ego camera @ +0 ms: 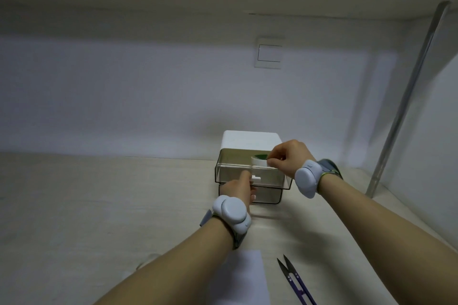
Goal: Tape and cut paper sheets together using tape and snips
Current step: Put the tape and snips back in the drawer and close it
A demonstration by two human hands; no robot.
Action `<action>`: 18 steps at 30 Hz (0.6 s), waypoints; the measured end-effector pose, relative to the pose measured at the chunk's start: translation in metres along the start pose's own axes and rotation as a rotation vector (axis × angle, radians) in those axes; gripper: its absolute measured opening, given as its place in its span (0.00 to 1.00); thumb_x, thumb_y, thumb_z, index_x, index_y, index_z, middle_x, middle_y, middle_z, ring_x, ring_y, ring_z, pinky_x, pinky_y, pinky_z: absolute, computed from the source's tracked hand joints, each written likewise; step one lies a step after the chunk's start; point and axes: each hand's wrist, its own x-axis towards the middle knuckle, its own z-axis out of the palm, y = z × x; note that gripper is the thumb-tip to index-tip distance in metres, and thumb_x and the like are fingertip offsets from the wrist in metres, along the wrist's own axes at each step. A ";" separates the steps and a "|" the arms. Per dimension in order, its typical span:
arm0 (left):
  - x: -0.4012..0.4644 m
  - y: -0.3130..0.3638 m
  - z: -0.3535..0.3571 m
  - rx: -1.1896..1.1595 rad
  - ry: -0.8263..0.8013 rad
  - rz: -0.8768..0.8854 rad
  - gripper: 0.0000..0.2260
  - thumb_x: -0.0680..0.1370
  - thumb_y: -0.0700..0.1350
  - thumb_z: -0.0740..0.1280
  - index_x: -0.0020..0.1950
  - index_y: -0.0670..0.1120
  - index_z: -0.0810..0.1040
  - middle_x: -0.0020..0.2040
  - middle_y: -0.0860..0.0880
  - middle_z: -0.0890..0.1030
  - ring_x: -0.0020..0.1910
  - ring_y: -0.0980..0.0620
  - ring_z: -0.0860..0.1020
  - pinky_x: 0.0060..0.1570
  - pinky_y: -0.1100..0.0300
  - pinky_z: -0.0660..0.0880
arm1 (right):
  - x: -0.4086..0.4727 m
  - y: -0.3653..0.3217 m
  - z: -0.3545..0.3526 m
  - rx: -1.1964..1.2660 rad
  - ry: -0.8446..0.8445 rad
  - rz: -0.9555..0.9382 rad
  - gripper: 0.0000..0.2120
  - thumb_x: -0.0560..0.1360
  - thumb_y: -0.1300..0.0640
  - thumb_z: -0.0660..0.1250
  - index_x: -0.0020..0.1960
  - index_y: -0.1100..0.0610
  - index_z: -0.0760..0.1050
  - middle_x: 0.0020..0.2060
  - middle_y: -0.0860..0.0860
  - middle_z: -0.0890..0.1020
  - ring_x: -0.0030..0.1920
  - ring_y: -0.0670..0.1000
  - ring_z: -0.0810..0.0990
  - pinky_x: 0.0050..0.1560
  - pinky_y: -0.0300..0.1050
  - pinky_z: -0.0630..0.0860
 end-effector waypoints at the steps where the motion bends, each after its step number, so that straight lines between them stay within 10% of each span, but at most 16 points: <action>1: 0.000 0.000 0.000 -0.004 -0.004 0.003 0.11 0.74 0.44 0.64 0.33 0.42 0.78 0.34 0.46 0.80 0.32 0.51 0.76 0.43 0.56 0.77 | 0.002 0.002 0.002 -0.022 -0.017 0.024 0.07 0.72 0.61 0.68 0.45 0.59 0.85 0.44 0.54 0.86 0.41 0.48 0.76 0.42 0.38 0.72; 12: -0.008 0.002 -0.005 0.023 -0.039 0.046 0.12 0.73 0.46 0.69 0.31 0.45 0.81 0.33 0.47 0.81 0.30 0.52 0.76 0.44 0.56 0.75 | -0.053 0.020 -0.008 0.044 0.249 0.007 0.10 0.71 0.55 0.70 0.34 0.59 0.78 0.30 0.51 0.80 0.32 0.50 0.75 0.36 0.42 0.72; 18: -0.024 0.005 -0.013 0.028 -0.110 0.003 0.09 0.75 0.46 0.67 0.38 0.43 0.81 0.35 0.48 0.80 0.32 0.53 0.76 0.32 0.63 0.75 | -0.120 0.023 0.011 -0.288 -0.475 0.066 0.19 0.68 0.38 0.70 0.30 0.51 0.72 0.29 0.48 0.77 0.32 0.48 0.74 0.34 0.42 0.72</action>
